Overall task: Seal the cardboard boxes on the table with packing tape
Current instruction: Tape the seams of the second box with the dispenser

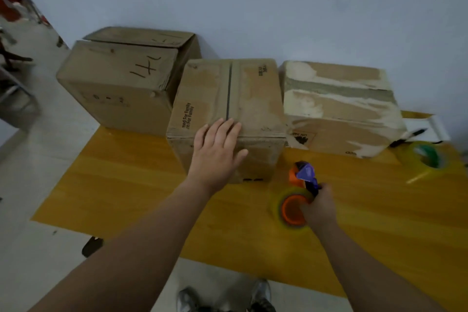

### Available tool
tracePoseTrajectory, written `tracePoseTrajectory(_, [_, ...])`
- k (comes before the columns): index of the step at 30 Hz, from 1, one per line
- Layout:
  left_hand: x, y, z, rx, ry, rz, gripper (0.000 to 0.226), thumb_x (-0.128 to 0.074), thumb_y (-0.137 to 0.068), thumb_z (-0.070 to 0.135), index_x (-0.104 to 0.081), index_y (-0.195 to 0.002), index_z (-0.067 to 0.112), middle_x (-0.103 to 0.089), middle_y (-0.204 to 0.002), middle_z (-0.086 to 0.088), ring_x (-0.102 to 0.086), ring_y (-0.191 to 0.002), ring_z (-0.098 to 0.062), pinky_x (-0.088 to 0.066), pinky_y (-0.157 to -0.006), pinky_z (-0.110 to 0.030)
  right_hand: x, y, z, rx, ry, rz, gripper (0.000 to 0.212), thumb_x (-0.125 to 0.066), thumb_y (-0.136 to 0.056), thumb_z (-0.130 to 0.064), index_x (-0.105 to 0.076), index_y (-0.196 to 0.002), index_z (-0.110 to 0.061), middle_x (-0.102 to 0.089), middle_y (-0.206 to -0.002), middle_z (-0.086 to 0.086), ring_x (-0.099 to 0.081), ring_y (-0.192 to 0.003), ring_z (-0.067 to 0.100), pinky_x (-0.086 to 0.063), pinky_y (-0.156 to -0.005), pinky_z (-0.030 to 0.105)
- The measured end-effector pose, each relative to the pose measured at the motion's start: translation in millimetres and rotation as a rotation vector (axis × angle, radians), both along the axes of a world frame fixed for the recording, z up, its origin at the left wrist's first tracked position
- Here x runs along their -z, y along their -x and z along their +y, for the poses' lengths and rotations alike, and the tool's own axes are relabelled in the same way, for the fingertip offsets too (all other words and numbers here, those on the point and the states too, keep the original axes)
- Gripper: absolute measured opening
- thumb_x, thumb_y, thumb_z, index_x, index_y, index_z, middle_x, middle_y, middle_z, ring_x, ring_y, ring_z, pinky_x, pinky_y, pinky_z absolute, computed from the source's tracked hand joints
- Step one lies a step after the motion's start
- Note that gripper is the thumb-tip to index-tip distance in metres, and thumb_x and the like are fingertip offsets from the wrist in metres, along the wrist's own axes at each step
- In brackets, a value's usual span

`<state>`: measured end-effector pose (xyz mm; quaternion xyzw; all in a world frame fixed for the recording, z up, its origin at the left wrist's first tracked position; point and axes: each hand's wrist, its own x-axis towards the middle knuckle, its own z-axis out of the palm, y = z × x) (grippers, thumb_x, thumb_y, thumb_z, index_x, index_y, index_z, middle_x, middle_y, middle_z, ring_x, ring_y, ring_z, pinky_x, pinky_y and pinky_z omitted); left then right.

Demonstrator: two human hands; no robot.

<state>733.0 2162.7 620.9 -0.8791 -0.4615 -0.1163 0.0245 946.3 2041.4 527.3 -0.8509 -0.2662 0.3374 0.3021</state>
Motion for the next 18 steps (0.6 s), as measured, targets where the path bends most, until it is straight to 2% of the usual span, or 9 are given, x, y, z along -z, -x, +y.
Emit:
tracePoseTrajectory(2, [-11, -1, -1, -0.001, 0.137, -0.185, 0.062, -0.024, -0.095, 0.053, -0.031, -0.146, 0.019, -0.032, -0.151, 0.001, -0.020, -0.141, -0.015, -0.002, -0.114, -0.035, -11, -2, -7, -0.062, -0.210, 0.031, 0.070, -0.065, -0.081, 0.007, -0.033, -0.140, -0.012, -0.053, -0.119, 0.011, -0.058, -0.079, 0.022, -0.045, -0.056, 0.026])
tracePoseTrajectory(4, [-24, 1, -5, 0.024, 0.321, -0.440, 0.062, -0.024, -0.096, 0.055, -0.029, -0.147, 0.021, -0.026, -0.151, 0.010, -0.013, -0.140, -0.006, -0.002, -0.114, -0.030, -25, -1, -9, -0.163, -0.332, -0.004, 0.073, -0.066, -0.083, 0.002, -0.033, -0.145, -0.018, -0.047, -0.123, 0.002, -0.055, -0.086, 0.010, -0.045, -0.060, 0.015])
tracePoseTrajectory(5, [-31, 3, -10, 0.041, 0.376, -0.544, 0.058, -0.028, -0.096, 0.053, -0.037, -0.143, 0.020, -0.028, -0.147, 0.013, -0.016, -0.138, -0.004, -0.008, -0.115, -0.030, -33, 1, -8, -0.202, -0.382, -0.038, 0.069, -0.066, -0.083, 0.001, -0.037, -0.142, -0.018, -0.043, -0.122, -0.001, -0.050, -0.087, 0.000, -0.044, -0.061, 0.011])
tracePoseTrajectory(7, [-44, 3, -25, 0.055, 0.399, -0.666, 0.049, -0.033, -0.094, 0.050, -0.058, -0.122, 0.018, -0.049, -0.129, 0.009, -0.041, -0.121, -0.004, -0.034, -0.107, -0.033, -51, 9, -4, -0.235, -0.501, -0.087, 0.061, -0.067, -0.081, 0.001, -0.046, -0.132, -0.024, -0.037, -0.116, -0.005, -0.047, -0.091, -0.010, -0.044, -0.062, 0.008])
tracePoseTrajectory(8, [-51, 1, -33, 0.043, 0.447, -0.700, 0.051, -0.032, -0.091, 0.056, -0.063, -0.109, 0.018, -0.059, -0.114, 0.006, -0.051, -0.106, -0.003, -0.044, -0.094, -0.034, -60, 14, -1, -0.238, -0.561, -0.103, 0.062, -0.069, -0.078, 0.001, -0.046, -0.127, -0.030, -0.037, -0.115, -0.007, -0.045, -0.095, -0.013, -0.044, -0.064, 0.007])
tracePoseTrajectory(10, [-66, -6, -45, -0.020, 0.650, -0.739, 0.068, -0.024, -0.079, 0.076, -0.064, -0.096, 0.024, -0.066, -0.093, 0.008, -0.060, -0.085, 0.000, -0.050, -0.077, -0.030, -73, 24, 5, -0.265, -0.661, -0.115, 0.065, -0.073, -0.074, -0.001, -0.044, -0.122, -0.034, -0.039, -0.116, -0.010, -0.044, -0.102, -0.009, -0.045, -0.074, 0.009])
tracePoseTrajectory(12, [-78, -9, -48, -0.076, 0.818, -0.745, 0.084, -0.016, -0.068, 0.087, -0.066, -0.091, 0.024, -0.070, -0.083, 0.007, -0.064, -0.076, -0.001, -0.052, -0.074, -0.028, -83, 33, 11, -0.278, -0.703, -0.038, 0.066, -0.075, -0.075, -0.004, -0.040, -0.122, -0.035, -0.044, -0.117, -0.012, -0.047, -0.104, -0.001, -0.045, -0.080, 0.012])
tracePoseTrajectory(14, [-89, -7, -45, -0.101, 0.849, -0.734, 0.090, -0.013, -0.064, 0.089, -0.067, -0.087, 0.021, -0.070, -0.078, 0.005, -0.065, -0.071, -0.005, -0.052, -0.072, -0.029, -91, 42, 19, -0.276, -0.734, -0.003, 0.067, -0.075, -0.075, -0.006, -0.037, -0.119, -0.039, -0.046, -0.114, -0.019, -0.051, -0.103, 0.001, -0.045, -0.077, 0.010])
tracePoseTrajectory(18, [-103, 2, -38, -0.054, 0.782, -0.658, 0.072, -0.026, -0.073, 0.081, -0.060, -0.082, 0.018, -0.063, -0.072, 0.004, -0.061, -0.065, -0.009, -0.049, -0.066, -0.029, -105, 58, 33, -0.346, -0.807, -0.052, 0.070, -0.076, -0.075, -0.007, -0.036, -0.108, -0.055, -0.043, -0.110, -0.029, -0.051, -0.101, -0.002, -0.045, -0.076, 0.012])
